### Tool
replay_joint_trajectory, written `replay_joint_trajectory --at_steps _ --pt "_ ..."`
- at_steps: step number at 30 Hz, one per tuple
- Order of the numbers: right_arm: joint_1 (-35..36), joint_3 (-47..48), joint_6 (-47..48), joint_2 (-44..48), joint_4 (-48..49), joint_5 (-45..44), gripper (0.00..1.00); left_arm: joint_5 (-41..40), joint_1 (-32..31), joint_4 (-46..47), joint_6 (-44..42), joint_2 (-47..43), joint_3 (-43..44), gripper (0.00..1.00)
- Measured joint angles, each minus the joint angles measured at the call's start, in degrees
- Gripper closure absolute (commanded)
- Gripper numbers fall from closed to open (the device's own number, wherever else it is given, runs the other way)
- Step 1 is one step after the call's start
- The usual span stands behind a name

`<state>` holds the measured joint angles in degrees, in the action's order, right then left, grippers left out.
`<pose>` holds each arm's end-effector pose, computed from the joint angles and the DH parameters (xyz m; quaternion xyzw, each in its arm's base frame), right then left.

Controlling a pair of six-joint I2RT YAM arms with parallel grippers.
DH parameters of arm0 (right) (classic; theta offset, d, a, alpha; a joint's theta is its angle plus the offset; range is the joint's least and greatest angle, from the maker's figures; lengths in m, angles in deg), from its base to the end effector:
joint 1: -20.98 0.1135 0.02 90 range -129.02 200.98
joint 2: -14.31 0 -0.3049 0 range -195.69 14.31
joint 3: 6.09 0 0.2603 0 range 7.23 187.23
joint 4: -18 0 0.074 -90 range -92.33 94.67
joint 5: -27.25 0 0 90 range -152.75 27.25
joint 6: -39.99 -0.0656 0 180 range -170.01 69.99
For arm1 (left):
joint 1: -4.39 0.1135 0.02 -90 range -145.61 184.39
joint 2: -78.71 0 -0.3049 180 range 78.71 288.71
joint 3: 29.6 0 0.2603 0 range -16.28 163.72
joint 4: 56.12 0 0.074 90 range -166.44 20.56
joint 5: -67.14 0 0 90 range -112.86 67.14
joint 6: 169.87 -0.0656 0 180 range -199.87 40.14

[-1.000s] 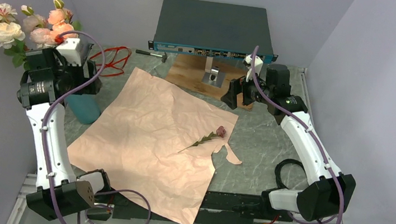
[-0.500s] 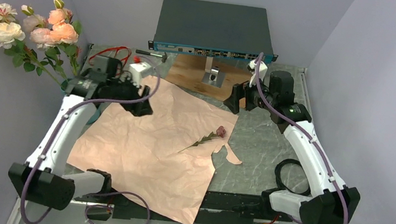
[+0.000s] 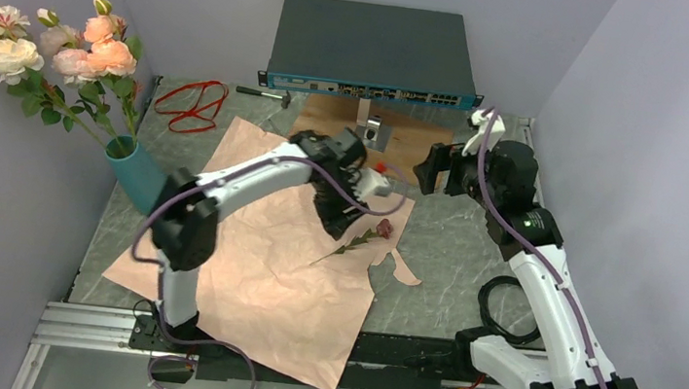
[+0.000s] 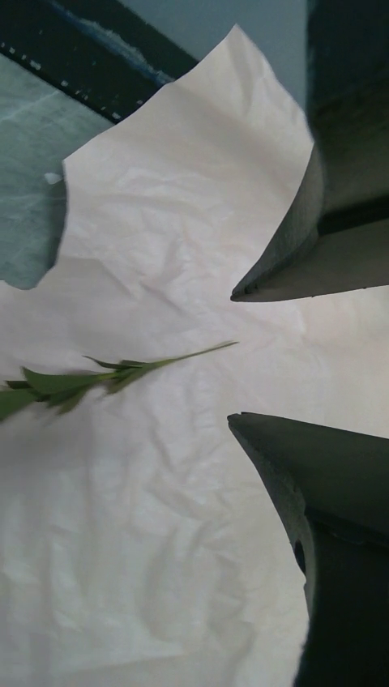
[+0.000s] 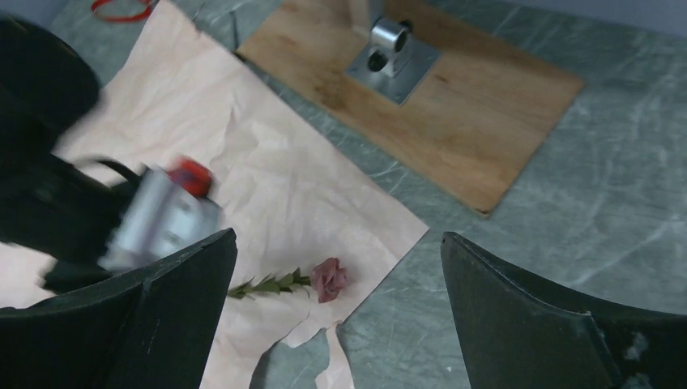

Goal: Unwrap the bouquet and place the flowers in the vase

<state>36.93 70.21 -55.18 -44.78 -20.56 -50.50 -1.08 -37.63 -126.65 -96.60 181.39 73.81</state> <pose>0.2276 0.0795 0.4018 -0.1370 0.8119 0.1894 0.5350 0.2763 -0.2817 0.2877 0.5031 0.8262 -0.2192 0.1273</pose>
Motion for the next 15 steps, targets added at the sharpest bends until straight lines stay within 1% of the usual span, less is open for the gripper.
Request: replay_joint_trajectory --at_steps 4,8,10,12,15 --pt "-1.86 0.52 -1.49 1.36 0.35 -3.58 0.0 -3.45 -5.14 -3.98 -0.52 13.16 11.1 0.43" --pt "-3.43 1.4 -2.32 1.36 0.39 -6.05 0.0 -5.4 -7.5 -8.94 -0.11 23.5 23.71 0.44" --pt "-4.24 1.64 -2.89 1.36 0.5 -6.43 0.0 -6.1 -7.78 -10.73 0.2 27.12 28.57 0.43" --pt "-4.83 1.64 -3.3 1.36 0.52 -6.45 0.0 -6.91 -7.96 -12.13 0.74 29.73 31.52 0.43" --pt "-5.57 1.64 -3.8 1.4 0.52 -6.43 0.0 -8.55 -8.17 -14.47 1.62 33.18 34.75 0.46"
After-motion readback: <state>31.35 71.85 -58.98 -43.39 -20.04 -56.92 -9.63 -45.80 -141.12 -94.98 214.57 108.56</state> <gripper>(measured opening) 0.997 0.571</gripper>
